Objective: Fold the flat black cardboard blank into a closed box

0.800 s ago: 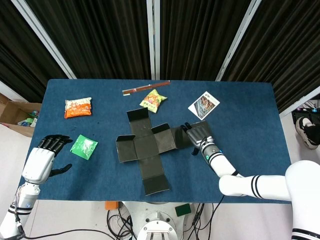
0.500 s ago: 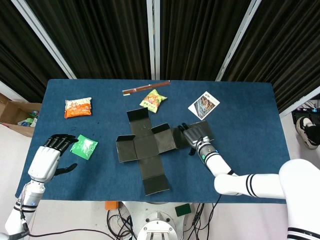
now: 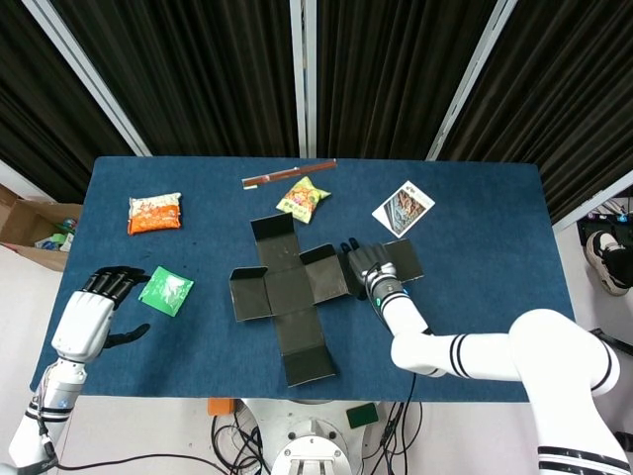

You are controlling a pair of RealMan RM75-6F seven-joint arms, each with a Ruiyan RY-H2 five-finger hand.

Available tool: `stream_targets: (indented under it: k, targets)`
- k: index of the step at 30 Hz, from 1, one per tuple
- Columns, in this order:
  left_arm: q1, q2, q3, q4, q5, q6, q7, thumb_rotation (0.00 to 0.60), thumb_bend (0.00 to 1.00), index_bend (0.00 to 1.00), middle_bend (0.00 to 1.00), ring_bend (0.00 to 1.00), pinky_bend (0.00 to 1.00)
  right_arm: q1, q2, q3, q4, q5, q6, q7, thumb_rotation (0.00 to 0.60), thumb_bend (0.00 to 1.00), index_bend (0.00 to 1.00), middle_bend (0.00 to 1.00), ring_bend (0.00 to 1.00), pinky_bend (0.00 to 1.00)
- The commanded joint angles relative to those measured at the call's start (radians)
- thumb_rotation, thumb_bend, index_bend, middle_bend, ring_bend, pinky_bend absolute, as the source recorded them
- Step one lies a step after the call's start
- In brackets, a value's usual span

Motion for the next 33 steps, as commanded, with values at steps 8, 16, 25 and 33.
stream_targets:
  k: [8,16,25,33]
  targets:
    - [0.006,-0.008,0.003,0.016,-0.007,0.005,-0.015,0.600,0.03,0.28,0.25,0.19,0.21,-0.001,-0.033,-0.004,0.048,0.005,-0.024,-0.005,0.600,0.20,0.02,0.12,0.71,1.00]
    - [0.007,-0.013,0.004,0.024,-0.006,0.008,-0.024,0.600,0.03,0.28,0.25,0.19,0.21,0.003,-0.048,-0.015,0.036,-0.025,0.013,-0.029,0.600,0.28,0.18,0.20,0.72,1.00]
    - [-0.066,-0.076,-0.040,0.052,-0.043,-0.084,-0.033,0.600,0.03,0.28,0.23,0.36,0.34,-0.035,-0.020,0.030,-0.098,-0.126,0.112,0.026,0.600,0.33,0.36,0.34,0.74,1.00]
    - [-0.166,-0.183,-0.058,0.100,-0.118,-0.268,0.187,0.600,0.03,0.00,0.00,0.57,0.67,-0.052,-0.018,0.061,-0.147,-0.142,0.166,0.038,0.600,0.33,0.36,0.35,0.75,1.00]
